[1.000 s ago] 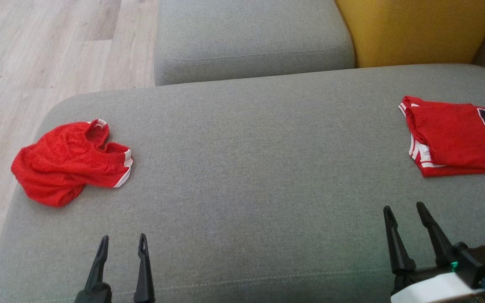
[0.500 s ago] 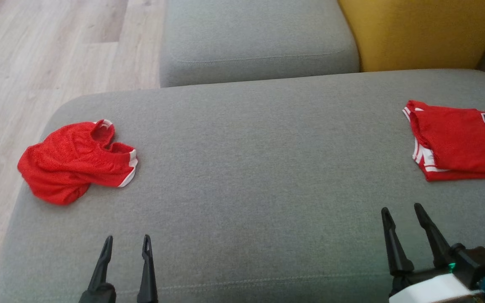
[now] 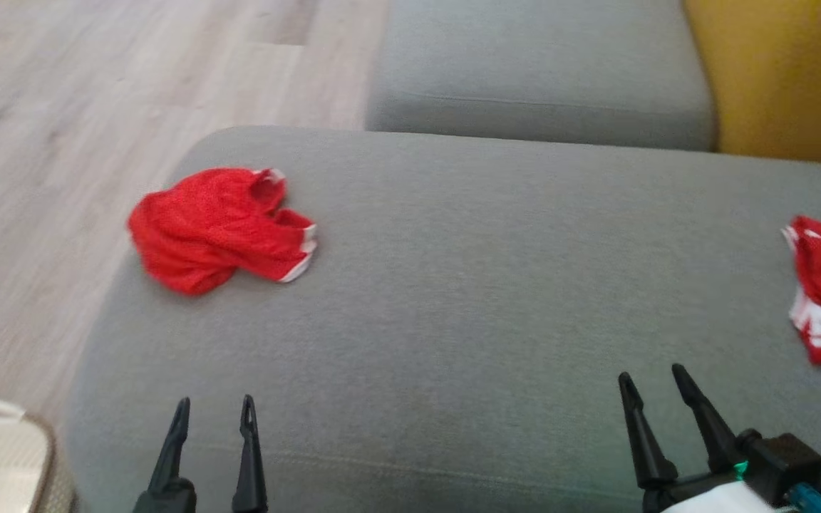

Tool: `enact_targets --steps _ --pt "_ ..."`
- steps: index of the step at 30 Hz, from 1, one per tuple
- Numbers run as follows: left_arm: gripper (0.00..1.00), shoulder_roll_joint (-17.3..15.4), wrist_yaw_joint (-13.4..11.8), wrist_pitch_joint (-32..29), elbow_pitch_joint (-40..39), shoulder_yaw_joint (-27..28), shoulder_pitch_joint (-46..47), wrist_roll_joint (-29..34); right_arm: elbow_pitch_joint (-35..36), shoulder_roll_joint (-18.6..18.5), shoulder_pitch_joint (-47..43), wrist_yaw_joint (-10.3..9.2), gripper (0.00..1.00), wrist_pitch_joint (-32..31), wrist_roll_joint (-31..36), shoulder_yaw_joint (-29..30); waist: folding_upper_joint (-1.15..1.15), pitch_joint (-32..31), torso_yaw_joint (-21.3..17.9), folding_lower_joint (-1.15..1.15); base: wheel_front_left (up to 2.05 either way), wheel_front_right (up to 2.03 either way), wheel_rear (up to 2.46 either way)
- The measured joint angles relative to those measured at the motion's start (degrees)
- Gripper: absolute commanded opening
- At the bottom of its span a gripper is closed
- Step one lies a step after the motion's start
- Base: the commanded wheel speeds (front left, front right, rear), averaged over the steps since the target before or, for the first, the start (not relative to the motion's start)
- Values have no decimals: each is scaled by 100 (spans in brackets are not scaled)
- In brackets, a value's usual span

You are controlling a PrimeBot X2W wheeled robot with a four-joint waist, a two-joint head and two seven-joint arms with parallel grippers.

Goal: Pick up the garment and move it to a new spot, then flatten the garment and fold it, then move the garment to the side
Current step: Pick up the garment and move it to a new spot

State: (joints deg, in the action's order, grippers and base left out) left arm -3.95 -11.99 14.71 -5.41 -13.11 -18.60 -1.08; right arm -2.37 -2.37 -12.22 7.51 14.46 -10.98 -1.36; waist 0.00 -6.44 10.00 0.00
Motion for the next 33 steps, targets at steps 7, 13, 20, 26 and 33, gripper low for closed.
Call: enact_targets --steps 7,13,20,26,33 --pt "100 -31 -12 0 -67 82 -8 1 -4 9 -15 0 100 0 -78 -104 0 -11 709 0 0 0 0" --pt "100 -89 -12 0 -130 99 -9 43 -8 9 -15 0 100 0 -132 -121 0 -4 1214 0 0 0 0" --pt "100 -123 -18 0 -186 127 -19 43 -12 11 -14 0 100 0 -134 -225 0 58 1477 0 0 0 0" --pt "100 -147 -27 0 -275 286 15 38 -27 12 -14 0 100 0 -54 -144 0 172 1410 0 0 0 0" --pt "100 -336 349 0 -381 650 1257 -166 -37 12 -14 0 100 0 268 -80 0 537 1275 0 0 0 0"
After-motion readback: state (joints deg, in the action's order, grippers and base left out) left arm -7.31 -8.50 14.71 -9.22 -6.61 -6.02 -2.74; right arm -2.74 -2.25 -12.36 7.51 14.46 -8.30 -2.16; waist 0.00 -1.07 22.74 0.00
